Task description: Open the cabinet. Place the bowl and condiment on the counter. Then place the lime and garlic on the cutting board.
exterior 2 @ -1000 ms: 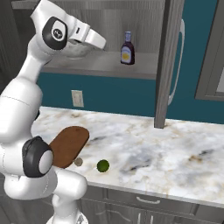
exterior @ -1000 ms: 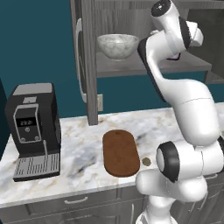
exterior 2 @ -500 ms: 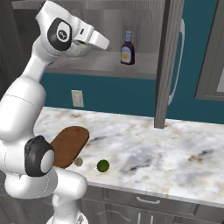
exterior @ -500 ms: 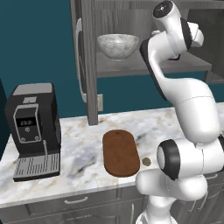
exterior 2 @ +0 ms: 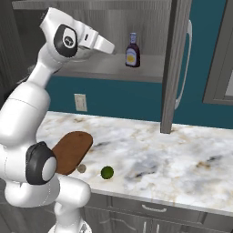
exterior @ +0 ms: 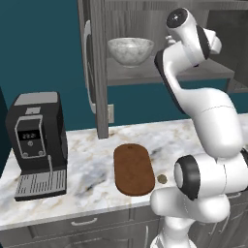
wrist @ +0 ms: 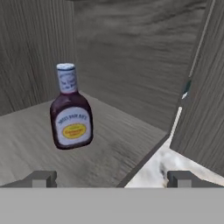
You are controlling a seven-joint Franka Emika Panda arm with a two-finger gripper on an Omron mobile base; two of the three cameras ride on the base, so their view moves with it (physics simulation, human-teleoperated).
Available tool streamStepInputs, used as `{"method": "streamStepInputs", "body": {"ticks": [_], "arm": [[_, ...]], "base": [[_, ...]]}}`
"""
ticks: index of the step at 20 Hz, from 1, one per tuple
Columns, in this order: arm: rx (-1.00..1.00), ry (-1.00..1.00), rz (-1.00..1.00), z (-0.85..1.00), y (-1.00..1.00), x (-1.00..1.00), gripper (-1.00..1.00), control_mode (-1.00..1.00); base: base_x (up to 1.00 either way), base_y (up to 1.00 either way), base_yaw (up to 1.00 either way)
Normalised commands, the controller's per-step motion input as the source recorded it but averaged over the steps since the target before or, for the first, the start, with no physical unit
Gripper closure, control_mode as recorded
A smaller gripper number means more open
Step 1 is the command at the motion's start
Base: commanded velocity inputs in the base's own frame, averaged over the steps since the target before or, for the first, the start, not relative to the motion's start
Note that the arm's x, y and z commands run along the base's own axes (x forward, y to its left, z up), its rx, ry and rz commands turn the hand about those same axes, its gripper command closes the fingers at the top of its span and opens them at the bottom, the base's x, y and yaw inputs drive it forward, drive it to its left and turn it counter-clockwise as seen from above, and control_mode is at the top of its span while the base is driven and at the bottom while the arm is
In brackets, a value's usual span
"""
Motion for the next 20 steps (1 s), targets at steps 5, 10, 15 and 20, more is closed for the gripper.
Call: {"method": "streamStepInputs", "body": {"ticks": [5, 10, 15, 20], "arm": [[0.0, 0.0, 0.0, 0.0, 0.0, 0.25, -1.0, -1.0], [-0.03, 0.0, 0.0, 0.0, 0.0, 0.28, -1.0, -1.0], [-0.03, 0.0, 0.0, 0.0, 0.0, 0.34, -1.0, -1.0], [0.0, 0.0, 0.0, 0.0, 0.0, 0.34, -1.0, -1.0]], "base": [[0.0, 0.0, 0.0], [0.0, 0.0, 0.0], [0.0, 0.0, 0.0], [0.0, 0.0, 0.0]]}}
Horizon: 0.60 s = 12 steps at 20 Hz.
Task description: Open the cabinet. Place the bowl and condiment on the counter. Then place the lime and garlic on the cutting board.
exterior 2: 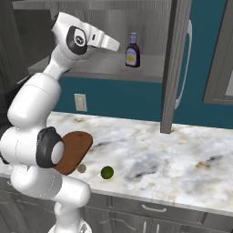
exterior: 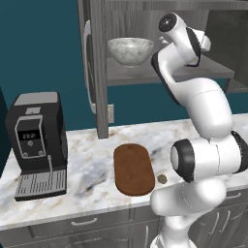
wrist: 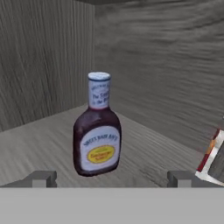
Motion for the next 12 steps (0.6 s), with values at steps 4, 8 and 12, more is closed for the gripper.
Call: {"method": "streamStepInputs", "body": {"ticks": [4, 8, 12], "arm": [[0.0, 0.0, 0.0, 0.0, -0.04, 0.25, -1.0, -1.0], [0.0, 0.0, 0.0, 0.0, -0.13, 0.18, -1.0, -1.0], [0.0, 0.0, -0.03, 0.0, -0.22, 0.03, -1.0, -1.0]], "base": [[0.0, 0.0, 0.0], [0.0, 0.0, 0.0], [0.0, 0.0, 0.0]]}}
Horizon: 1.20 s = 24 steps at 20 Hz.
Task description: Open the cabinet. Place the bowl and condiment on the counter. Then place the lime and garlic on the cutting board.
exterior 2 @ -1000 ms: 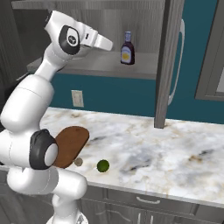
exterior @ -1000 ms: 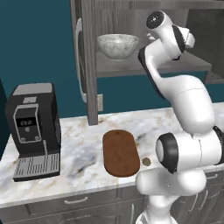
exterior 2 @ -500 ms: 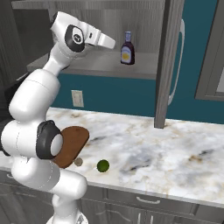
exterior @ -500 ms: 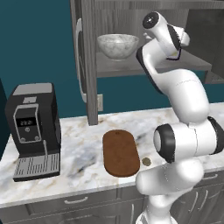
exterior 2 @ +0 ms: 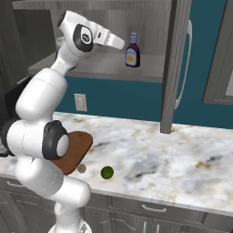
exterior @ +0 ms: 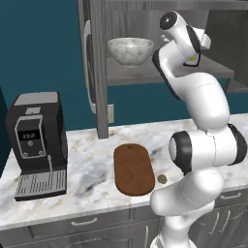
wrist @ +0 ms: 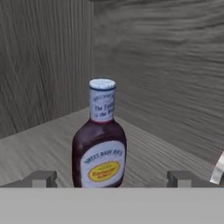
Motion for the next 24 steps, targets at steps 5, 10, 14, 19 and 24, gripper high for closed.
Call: {"method": "streamStepInputs", "body": {"ticks": [5, 10, 14, 19, 24], "arm": [[0.0, 0.0, -0.09, 0.0, -0.03, 0.07, -1.0, -1.0], [0.0, 0.0, -0.04, 0.0, 0.0, 0.04, -1.0, -1.0], [0.0, 0.0, 0.0, 0.02, -0.08, 0.01, -1.0, -1.0], [0.0, -0.01, 0.0, 0.0, -0.06, 0.04, -1.0, -1.0], [0.0, -0.05, 0.0, 0.02, -0.1, 0.0, -1.0, -1.0]], "base": [[0.0, 0.0, 0.0], [0.0, 0.0, 0.0], [0.0, 0.0, 0.0], [0.0, 0.0, 0.0], [0.0, 0.0, 0.0]]}}
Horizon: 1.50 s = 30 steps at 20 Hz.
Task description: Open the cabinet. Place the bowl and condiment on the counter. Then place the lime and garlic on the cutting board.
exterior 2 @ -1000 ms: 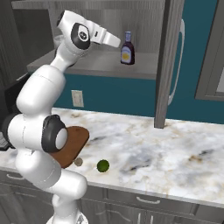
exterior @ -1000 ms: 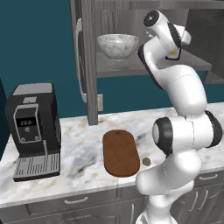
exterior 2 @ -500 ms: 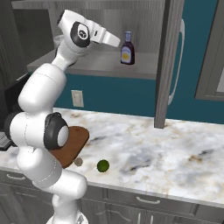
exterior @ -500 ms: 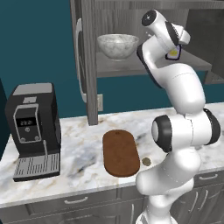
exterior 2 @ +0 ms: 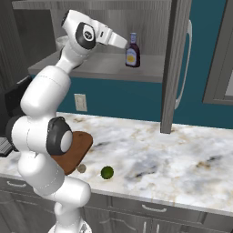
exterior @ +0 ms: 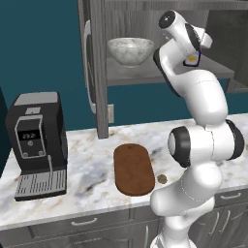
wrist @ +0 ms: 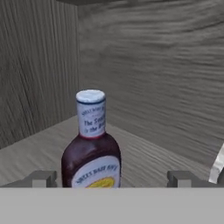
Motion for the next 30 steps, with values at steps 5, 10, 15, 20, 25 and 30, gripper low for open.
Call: {"method": "streamStepInputs", "body": {"ticks": [5, 10, 15, 20, 25, 30], "arm": [[0.0, -0.04, 0.01, 0.0, -0.12, 0.01, -1.0, -1.0], [0.0, -0.03, 0.06, 0.0, -0.09, 0.05, -1.0, -1.0], [0.0, -0.01, 0.1, 0.0, -0.04, 0.05, -1.0, -1.0], [0.0, 0.0, 0.1, 0.0, 0.0, 0.08, -1.0, -1.0], [0.0, 0.0, 0.06, 0.0, -0.14, 0.12, -1.0, -1.0], [0.0, 0.0, 0.03, 0.0, -0.13, 0.16, -1.0, -1.0]], "base": [[0.0, 0.0, 0.0], [0.0, 0.0, 0.0], [0.0, 0.0, 0.0], [0.0, 0.0, 0.0], [0.0, 0.0, 0.0], [0.0, 0.0, 0.0]]}}
